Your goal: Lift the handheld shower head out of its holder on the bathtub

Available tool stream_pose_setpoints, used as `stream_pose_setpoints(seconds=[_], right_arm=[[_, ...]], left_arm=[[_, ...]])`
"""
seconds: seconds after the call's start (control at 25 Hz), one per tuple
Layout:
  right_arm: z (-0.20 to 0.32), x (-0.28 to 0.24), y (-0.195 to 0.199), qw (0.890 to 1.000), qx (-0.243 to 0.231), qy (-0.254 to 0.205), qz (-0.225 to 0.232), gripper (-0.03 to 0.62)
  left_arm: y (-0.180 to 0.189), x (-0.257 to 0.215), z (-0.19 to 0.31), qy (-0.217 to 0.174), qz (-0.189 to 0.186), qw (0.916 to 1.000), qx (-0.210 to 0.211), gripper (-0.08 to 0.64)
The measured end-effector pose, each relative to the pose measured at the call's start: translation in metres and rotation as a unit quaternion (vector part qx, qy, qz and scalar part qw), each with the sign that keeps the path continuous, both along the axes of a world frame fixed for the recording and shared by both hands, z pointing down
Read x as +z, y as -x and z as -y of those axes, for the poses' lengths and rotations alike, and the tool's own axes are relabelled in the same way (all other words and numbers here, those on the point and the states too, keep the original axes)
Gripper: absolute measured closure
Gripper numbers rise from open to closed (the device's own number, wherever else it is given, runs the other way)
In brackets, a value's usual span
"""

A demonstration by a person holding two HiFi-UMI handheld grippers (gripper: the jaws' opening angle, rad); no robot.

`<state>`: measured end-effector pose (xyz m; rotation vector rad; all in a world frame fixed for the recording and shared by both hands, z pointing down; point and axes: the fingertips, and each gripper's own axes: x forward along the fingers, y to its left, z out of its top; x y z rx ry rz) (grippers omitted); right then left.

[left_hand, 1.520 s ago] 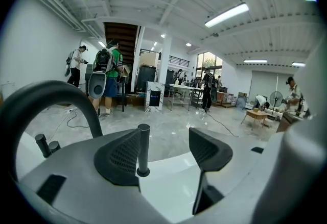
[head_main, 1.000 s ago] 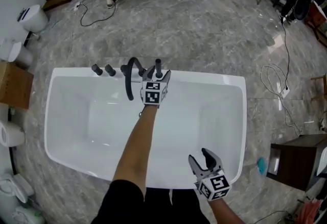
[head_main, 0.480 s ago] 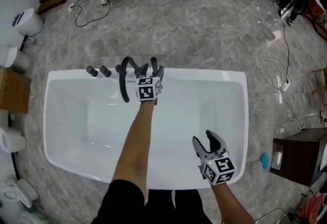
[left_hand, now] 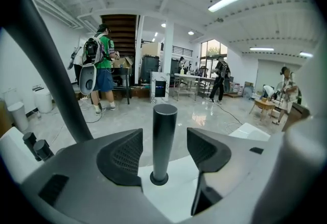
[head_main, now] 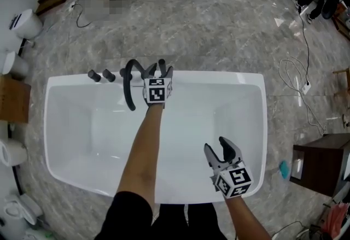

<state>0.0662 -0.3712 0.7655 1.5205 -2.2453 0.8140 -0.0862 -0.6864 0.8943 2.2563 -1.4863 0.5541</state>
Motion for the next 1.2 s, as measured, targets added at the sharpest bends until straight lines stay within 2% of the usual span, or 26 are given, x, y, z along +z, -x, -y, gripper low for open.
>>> stream_pose_setpoints(seconds=[0.12, 0.16, 0.36, 0.6, 0.84, 1.04, 1.2], right_arm=[[-0.011, 0.007, 0.009, 1.000, -0.007, 0.008, 0.004, 0.379], [-0.015, 0.009, 0.010, 1.000, -0.010, 0.011, 0.003, 0.379], [-0.033, 0.012, -0.002, 1.000, -0.005, 0.022, -0.009, 0.379], [-0.038, 0.011, -0.022, 0.999, 0.015, 0.021, -0.024, 0.379], [-0.038, -0.008, -0.036, 0.999, 0.047, 0.010, -0.018, 0.379], [-0.041, -0.039, -0.035, 0.999, 0.044, -0.007, -0.011, 0.379], [-0.051, -0.068, -0.034, 0.999, 0.045, -0.013, -0.009, 0.379]], left_arm=[[0.009, 0.003, 0.007, 0.005, -0.011, 0.9998, -0.019, 0.329], [0.010, 0.004, 0.010, 0.006, -0.011, 0.9998, -0.018, 0.363], [0.003, 0.001, 0.011, -0.009, -0.005, 0.9999, 0.009, 0.423], [0.000, -0.002, 0.009, -0.004, 0.004, 0.9999, 0.010, 0.426], [-0.018, -0.046, 0.006, -0.031, 0.026, 0.9981, 0.046, 0.428], [-0.012, -0.110, 0.013, -0.049, -0.001, 0.9986, 0.018, 0.427], [0.008, -0.158, 0.011, -0.056, -0.002, 0.9984, 0.002, 0.428]])
